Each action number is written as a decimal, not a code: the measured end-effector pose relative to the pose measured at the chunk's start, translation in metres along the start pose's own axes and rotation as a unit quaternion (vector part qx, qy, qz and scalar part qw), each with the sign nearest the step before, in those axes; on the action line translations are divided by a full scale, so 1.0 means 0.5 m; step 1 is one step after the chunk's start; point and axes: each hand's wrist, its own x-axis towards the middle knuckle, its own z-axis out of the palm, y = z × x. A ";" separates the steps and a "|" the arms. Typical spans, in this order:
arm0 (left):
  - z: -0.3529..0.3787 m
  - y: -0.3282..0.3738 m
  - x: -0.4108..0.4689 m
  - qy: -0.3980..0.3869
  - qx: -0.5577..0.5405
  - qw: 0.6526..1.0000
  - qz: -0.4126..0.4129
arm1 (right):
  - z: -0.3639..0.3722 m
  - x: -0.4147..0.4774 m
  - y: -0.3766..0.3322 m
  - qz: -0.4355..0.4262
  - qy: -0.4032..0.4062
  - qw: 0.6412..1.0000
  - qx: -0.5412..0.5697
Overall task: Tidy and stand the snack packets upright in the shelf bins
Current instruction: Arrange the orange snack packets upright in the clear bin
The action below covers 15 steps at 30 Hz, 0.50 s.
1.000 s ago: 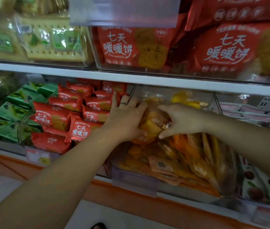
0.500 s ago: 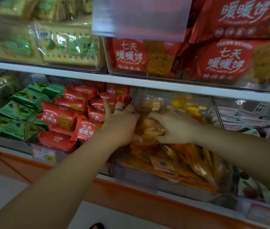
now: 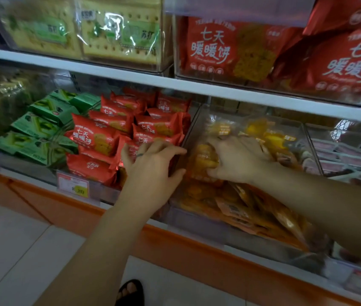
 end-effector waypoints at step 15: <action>-0.029 -0.038 -0.025 -0.065 -0.067 0.995 0.043 | -0.012 -0.021 0.000 -0.017 -0.016 1.000 -0.014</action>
